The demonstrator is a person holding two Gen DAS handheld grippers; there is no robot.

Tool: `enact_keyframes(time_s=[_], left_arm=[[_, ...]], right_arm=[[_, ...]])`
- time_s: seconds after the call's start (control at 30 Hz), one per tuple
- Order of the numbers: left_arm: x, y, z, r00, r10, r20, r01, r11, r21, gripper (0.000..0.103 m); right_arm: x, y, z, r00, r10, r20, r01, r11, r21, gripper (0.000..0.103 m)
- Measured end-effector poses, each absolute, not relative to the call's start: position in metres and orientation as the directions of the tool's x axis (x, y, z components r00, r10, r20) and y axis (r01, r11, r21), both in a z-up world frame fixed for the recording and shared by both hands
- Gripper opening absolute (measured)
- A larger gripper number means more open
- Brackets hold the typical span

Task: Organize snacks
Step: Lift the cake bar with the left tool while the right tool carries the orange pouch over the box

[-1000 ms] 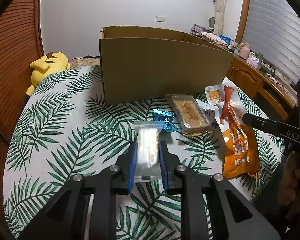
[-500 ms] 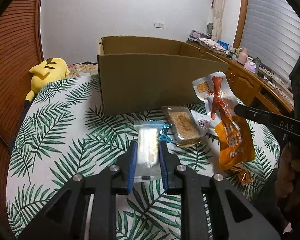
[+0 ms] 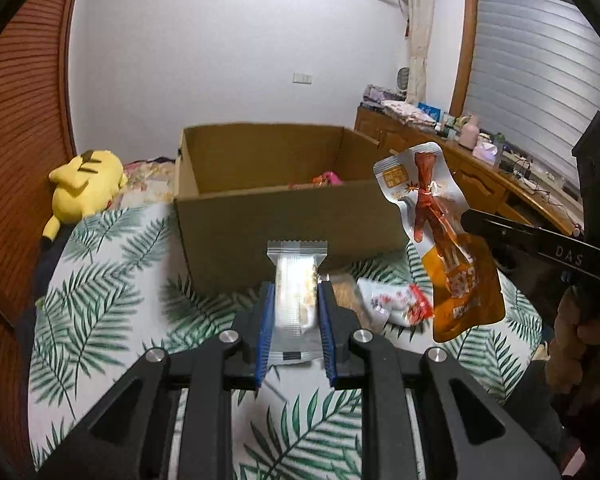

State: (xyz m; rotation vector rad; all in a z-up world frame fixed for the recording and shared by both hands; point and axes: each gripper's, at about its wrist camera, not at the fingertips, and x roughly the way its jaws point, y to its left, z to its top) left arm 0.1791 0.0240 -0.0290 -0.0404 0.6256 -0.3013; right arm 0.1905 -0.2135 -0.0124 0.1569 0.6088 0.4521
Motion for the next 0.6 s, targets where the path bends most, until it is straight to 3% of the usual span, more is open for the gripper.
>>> enact_keyframes(time_s=[0.6], left_arm=[[0.249, 0.022, 0.034, 0.836, -0.286, -0.468, 0.282, 0.956, -0.080, 0.019]], right_arm=[[0.233, -0.209, 0.066, 0.800, 0.445, -0.402, -0.424, 0.894, 0.145, 0.000]])
